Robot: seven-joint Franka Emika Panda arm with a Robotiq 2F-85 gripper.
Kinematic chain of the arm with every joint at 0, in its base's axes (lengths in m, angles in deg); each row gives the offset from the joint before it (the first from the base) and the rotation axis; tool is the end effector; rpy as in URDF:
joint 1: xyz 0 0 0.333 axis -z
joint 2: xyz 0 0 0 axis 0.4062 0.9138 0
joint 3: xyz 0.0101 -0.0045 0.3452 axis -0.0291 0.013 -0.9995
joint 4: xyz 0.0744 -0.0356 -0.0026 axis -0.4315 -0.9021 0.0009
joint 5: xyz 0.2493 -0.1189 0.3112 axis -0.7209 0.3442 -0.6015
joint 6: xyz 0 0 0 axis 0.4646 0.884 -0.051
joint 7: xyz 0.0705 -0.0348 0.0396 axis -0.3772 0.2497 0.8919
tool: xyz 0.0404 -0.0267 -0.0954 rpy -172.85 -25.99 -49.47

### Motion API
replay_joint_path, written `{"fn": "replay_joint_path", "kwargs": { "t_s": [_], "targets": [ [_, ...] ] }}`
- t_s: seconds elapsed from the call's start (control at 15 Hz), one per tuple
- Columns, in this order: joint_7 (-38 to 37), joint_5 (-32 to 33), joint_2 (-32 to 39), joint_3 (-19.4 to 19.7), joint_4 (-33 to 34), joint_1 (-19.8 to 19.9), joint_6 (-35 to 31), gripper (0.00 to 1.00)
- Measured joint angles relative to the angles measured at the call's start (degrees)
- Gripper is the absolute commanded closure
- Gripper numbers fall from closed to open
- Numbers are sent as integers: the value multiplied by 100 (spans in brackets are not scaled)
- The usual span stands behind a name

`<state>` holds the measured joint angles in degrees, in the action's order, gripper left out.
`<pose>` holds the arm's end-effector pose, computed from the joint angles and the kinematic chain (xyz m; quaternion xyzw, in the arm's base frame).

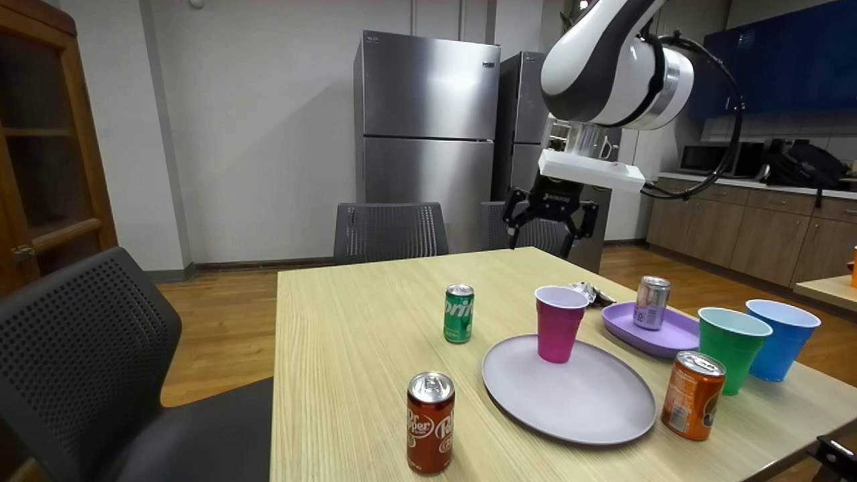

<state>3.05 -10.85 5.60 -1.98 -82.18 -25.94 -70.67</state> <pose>0.5523 0.0197 0.3100 -0.9786 0.1849 -0.0757 0.0502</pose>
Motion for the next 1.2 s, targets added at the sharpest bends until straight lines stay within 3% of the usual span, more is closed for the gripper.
{"fn": "replay_joint_path", "kwargs": {
  "t_s": [0.47,1.2],
  "targets": [
    [75,153,295,13,185,-52,-103,0],
    [471,334,1440,-89,1416,-286,-97,0]
  ]
}}
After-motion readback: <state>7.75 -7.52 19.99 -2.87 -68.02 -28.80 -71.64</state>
